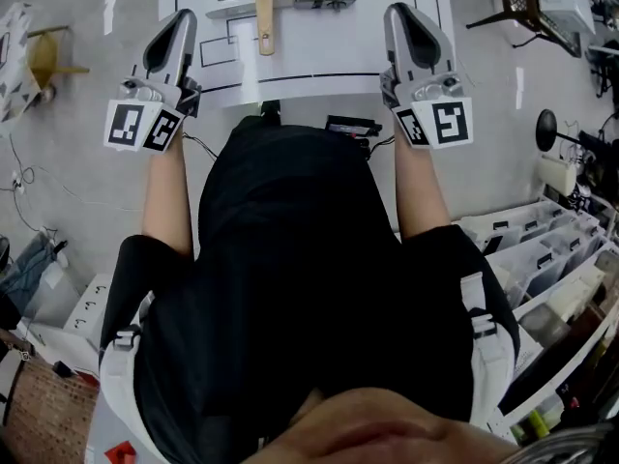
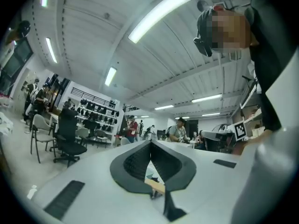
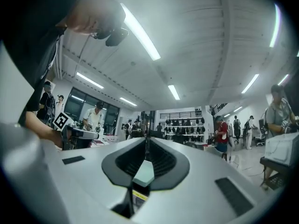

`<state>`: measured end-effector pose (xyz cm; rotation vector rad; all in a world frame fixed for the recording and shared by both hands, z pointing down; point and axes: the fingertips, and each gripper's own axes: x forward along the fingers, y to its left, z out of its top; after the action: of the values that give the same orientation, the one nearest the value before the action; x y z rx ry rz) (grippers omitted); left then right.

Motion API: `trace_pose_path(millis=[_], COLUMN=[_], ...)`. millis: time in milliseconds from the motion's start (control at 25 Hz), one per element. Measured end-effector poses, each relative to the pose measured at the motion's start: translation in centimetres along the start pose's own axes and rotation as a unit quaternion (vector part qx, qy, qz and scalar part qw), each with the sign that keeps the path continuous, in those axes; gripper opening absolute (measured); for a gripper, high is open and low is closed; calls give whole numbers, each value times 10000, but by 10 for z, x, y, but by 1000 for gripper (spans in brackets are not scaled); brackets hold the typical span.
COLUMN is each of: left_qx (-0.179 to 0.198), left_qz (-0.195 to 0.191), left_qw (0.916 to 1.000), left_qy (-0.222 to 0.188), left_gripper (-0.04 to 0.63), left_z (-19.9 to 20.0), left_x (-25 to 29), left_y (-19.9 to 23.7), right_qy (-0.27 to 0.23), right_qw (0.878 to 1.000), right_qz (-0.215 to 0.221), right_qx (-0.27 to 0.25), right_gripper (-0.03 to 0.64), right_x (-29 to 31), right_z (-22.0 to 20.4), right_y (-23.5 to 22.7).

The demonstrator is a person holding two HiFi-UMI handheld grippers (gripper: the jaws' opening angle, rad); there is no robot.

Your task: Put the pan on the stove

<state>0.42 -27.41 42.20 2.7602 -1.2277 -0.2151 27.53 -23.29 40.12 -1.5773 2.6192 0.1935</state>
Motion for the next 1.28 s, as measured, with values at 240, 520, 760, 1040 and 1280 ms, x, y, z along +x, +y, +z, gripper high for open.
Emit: trace_pose_path(millis=[240,520,760,1040,1280], left_qx=[80,271,321,112,-23], left_qz=[535,692,973,911,968], left_qw=[9985,9970,9937,9951,9945], left_qy=[-14,224,447,367,409], left_gripper=[17,17,17,18,18], left_z=[-20,-60,-77,-94,-94], left_x=[-40,-95,-142,-179,-191], left_y=[-84,-160,-180,-174,-156], right_qy=[281,494,628,823,932], right_qw=[9984,9962,9954,9935,9923], right_qz=[-2,-157,-159,-181,-240], right_qx=[493,707,709,764,777], right_gripper=[34,32,31,29,25], right_x=[-97,-181,-212,-222,-219], right_z=[-31,-65,-92,-112,-114], right_y=[4,24,44,72,83])
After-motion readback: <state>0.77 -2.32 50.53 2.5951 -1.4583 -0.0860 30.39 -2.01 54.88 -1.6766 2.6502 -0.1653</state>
